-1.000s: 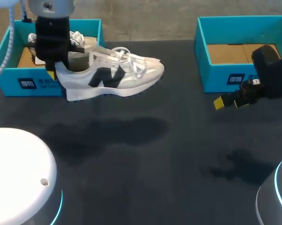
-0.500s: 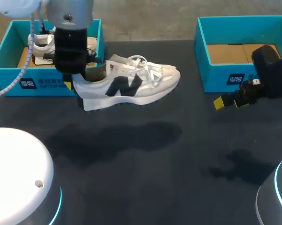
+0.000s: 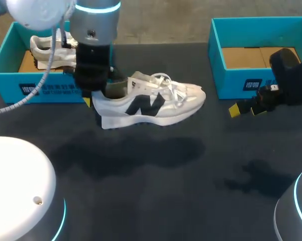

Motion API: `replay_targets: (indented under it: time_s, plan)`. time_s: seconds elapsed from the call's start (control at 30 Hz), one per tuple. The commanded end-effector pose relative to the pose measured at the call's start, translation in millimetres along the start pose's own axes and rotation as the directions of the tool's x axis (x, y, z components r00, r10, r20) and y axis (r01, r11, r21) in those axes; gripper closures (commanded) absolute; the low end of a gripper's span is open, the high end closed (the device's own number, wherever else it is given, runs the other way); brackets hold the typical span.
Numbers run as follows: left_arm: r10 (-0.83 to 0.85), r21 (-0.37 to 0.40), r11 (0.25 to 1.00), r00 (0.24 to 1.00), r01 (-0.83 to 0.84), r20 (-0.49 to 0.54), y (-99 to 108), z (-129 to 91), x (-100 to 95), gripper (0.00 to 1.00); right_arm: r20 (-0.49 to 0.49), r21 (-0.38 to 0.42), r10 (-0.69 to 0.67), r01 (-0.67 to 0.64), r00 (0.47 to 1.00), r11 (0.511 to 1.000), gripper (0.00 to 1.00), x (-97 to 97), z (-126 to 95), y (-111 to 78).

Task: Take the shoe out of the shoebox, open the shoe tongue, remove and reinsert the insole, then place the shoe into the shoebox

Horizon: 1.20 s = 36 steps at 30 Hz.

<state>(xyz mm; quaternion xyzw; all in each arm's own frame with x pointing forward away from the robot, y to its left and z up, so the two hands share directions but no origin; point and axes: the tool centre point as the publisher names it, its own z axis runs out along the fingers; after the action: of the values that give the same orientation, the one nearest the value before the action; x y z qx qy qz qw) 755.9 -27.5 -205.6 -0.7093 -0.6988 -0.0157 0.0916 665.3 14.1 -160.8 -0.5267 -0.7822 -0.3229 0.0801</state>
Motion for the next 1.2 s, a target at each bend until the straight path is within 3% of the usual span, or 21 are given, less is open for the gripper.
replay_targets:
  time_s: [0.03,0.2,0.43,1.2]
  plan:
    - [0.016,0.005,1.000,1.000,-0.016,0.009,4.4,21.5,-7.7,1.00,0.001,0.001,0.001,-0.001,1.000,1.000,0.00,-0.2,1.6,0.4]
    - [0.051,-0.030,0.998,0.998,-0.050,0.029,6.0,48.1,-15.2,1.00,0.001,0.001,0.001,-0.001,1.000,1.000,0.00,-0.2,1.6,0.4]
    - [0.032,-0.009,0.999,0.999,-0.031,0.010,15.0,85.3,-22.4,1.00,0.001,0.001,0.001,-0.001,1.000,1.000,0.00,-0.2,1.6,0.4]
    - [0.034,-0.083,0.996,0.996,-0.041,-0.078,14.6,142.7,-42.0,1.00,0.001,0.001,0.001,-0.001,1.000,1.000,0.00,-0.2,1.6,0.4]
